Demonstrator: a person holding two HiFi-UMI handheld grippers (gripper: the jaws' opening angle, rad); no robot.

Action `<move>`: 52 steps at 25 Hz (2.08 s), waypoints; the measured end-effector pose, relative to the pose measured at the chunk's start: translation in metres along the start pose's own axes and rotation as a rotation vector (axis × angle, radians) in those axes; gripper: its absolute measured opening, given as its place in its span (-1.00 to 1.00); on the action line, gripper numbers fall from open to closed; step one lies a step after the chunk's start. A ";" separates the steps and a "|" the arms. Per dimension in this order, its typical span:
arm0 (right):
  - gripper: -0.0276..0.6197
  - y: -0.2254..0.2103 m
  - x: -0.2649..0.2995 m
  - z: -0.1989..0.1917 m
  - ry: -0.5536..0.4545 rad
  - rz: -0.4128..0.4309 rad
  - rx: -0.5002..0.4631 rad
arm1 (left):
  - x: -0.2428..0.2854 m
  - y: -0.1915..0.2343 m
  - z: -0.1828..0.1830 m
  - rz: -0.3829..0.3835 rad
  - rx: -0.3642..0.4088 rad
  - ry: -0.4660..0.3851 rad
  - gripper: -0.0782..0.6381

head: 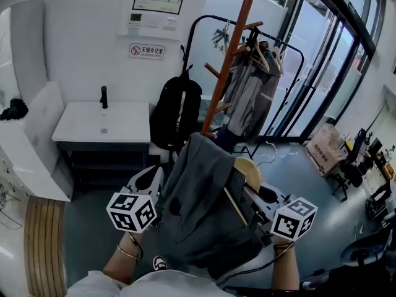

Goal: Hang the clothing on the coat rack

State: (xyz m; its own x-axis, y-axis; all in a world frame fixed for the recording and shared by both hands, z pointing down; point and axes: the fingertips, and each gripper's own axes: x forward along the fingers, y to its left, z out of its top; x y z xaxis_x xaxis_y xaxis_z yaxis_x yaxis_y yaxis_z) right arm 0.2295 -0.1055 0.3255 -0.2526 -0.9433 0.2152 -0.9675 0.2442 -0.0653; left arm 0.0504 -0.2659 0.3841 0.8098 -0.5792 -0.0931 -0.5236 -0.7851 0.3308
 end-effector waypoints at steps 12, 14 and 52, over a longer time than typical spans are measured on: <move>-0.68 -0.040 0.076 0.002 0.058 0.112 -0.060 | 0.073 0.053 0.013 0.021 -0.017 -0.007 -0.74; -0.68 -0.044 0.083 0.009 0.057 0.124 -0.073 | 0.084 0.059 0.014 0.019 -0.024 -0.010 -0.74; -0.68 -0.102 0.149 0.106 -0.086 0.485 -0.396 | 0.143 0.015 0.074 0.068 0.203 -0.100 -0.74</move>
State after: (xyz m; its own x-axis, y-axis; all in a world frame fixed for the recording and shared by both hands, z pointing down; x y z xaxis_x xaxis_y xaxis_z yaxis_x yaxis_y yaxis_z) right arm 0.2917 -0.2950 0.2606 -0.6779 -0.7149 0.1714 -0.6771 0.6980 0.2331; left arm 0.1388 -0.3767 0.3064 0.7457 -0.6433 -0.1734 -0.6269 -0.7656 0.1444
